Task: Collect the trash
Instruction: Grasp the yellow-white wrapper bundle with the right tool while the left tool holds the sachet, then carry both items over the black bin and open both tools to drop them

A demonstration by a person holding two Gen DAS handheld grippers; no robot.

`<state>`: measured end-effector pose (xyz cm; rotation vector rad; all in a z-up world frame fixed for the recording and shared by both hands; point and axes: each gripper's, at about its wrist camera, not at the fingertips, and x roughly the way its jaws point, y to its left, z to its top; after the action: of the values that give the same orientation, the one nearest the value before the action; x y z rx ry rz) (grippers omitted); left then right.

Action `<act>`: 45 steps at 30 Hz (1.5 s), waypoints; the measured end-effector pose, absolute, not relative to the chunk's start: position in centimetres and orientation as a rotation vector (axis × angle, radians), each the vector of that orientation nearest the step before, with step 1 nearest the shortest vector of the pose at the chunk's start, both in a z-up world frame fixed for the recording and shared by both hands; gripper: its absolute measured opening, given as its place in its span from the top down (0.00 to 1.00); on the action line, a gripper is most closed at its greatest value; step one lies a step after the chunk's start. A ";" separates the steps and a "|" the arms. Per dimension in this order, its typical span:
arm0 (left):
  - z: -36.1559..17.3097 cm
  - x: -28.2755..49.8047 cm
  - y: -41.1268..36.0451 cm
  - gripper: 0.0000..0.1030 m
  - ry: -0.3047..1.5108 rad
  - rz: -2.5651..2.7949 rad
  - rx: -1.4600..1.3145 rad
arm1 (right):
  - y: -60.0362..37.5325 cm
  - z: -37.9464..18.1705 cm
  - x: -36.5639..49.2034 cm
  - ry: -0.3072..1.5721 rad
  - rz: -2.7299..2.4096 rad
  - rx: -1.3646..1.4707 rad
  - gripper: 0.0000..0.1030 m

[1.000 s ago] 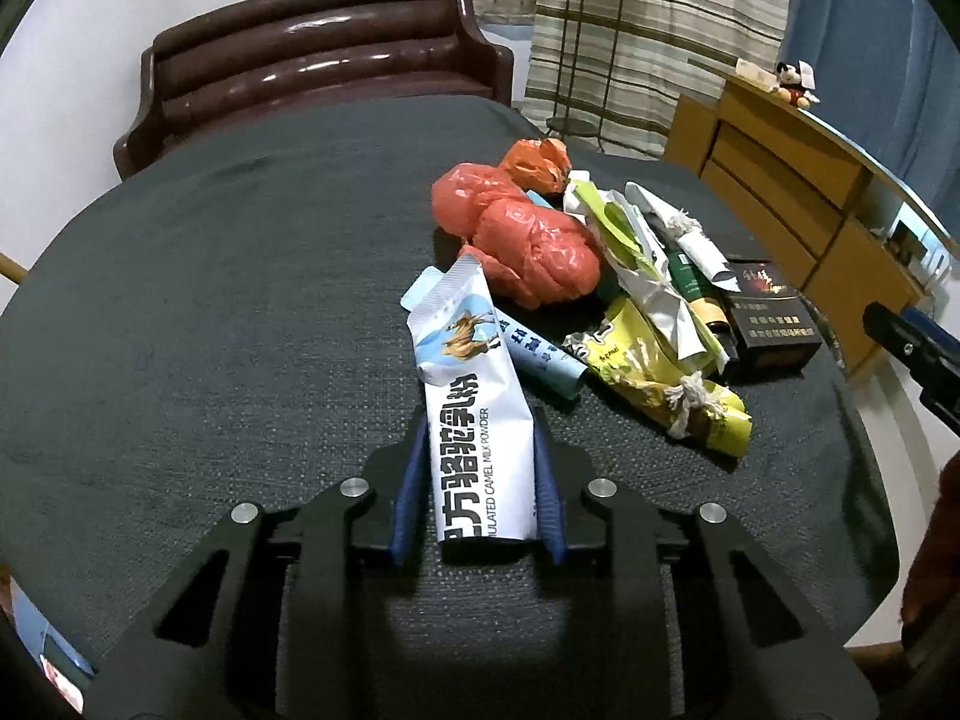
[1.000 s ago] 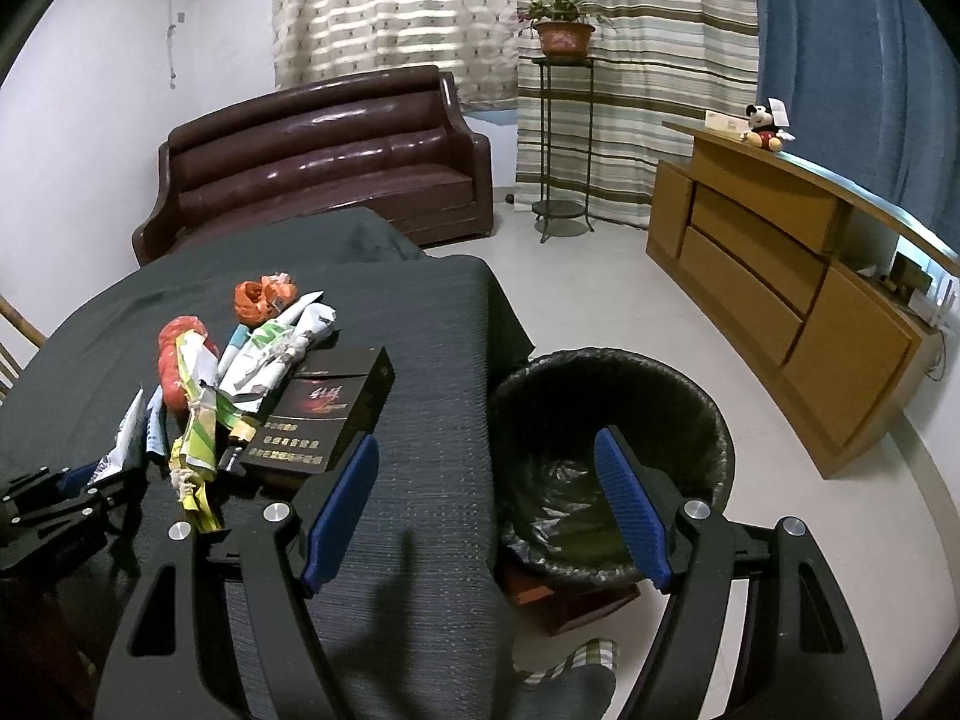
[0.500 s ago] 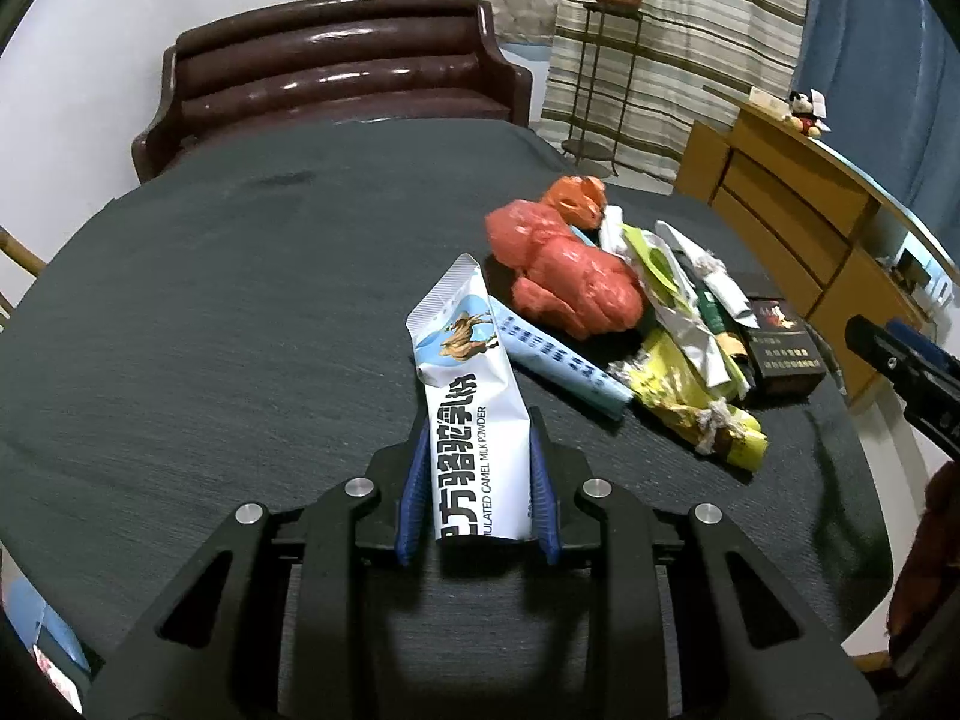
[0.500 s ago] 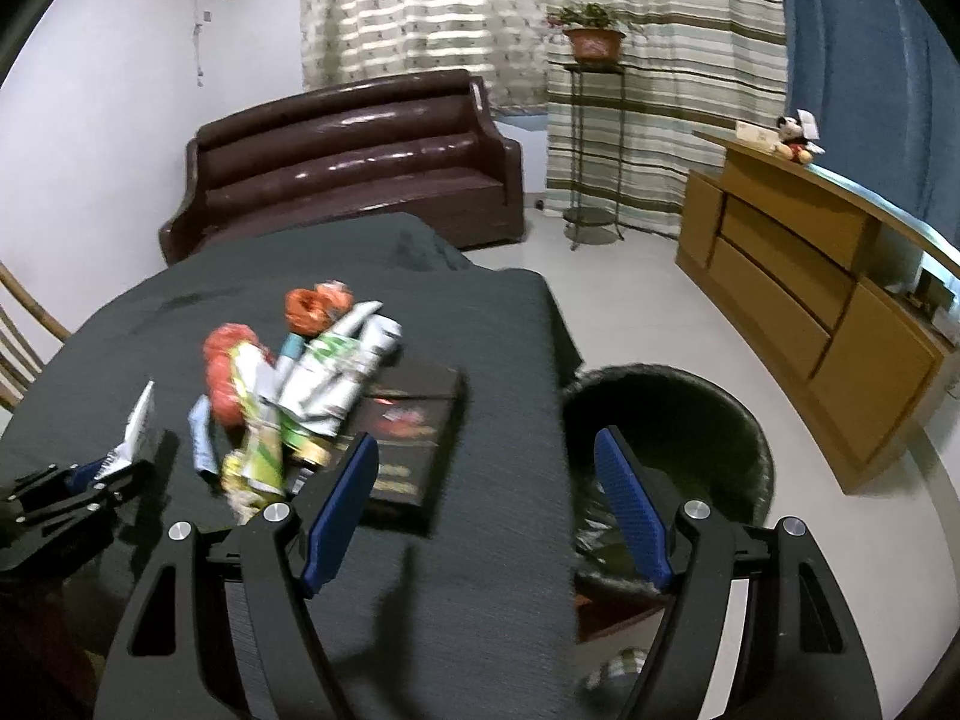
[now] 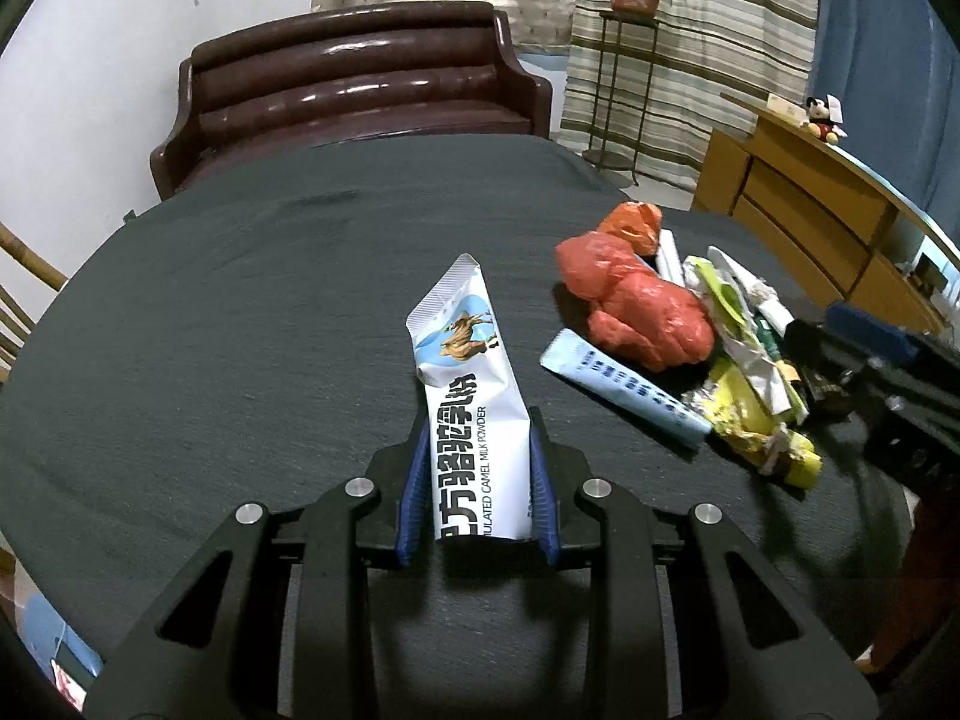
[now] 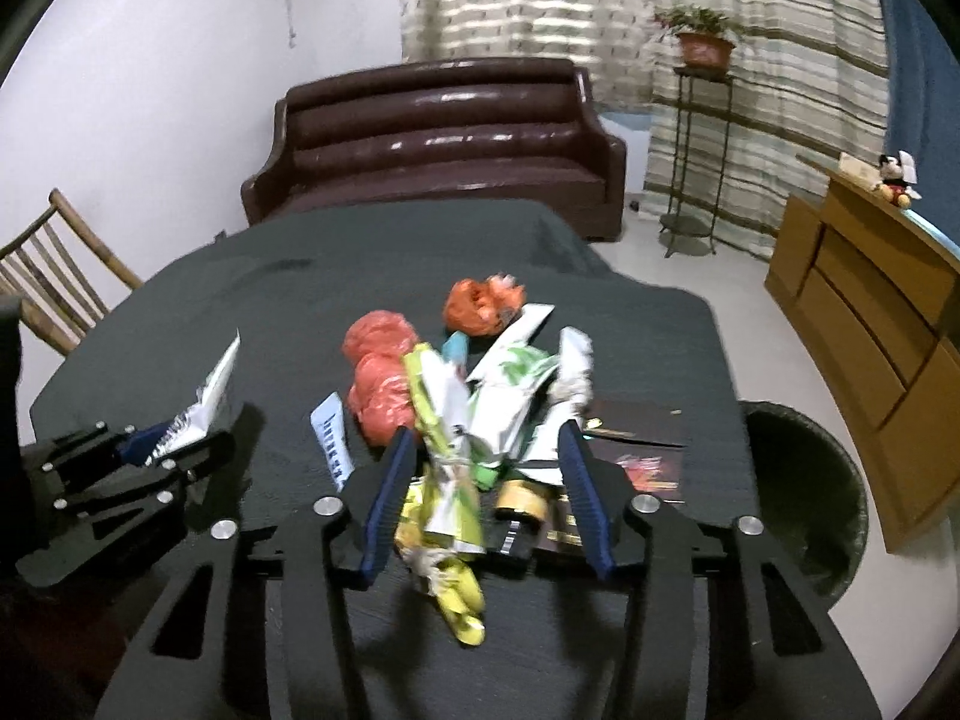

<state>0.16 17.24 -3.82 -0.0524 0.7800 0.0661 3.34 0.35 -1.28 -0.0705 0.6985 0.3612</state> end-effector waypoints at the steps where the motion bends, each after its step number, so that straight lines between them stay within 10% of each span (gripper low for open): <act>1: -3.9 0.2 17.7 0.72 0.780 0.067 -0.056 | 0.6 -1.5 3.6 0.714 0.369 -0.067 0.57; 15: -4.5 0.9 18.8 0.72 0.789 0.050 -0.092 | 2.4 -2.8 4.3 0.776 0.384 -0.084 0.86; 45: -0.3 2.3 6.4 0.72 0.668 -0.216 -0.009 | -9.9 0.9 5.3 0.639 0.136 0.017 0.86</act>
<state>2.35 6.41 -0.29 -0.0090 0.6677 -0.2159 5.26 -9.85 0.90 0.0174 0.6392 0.1356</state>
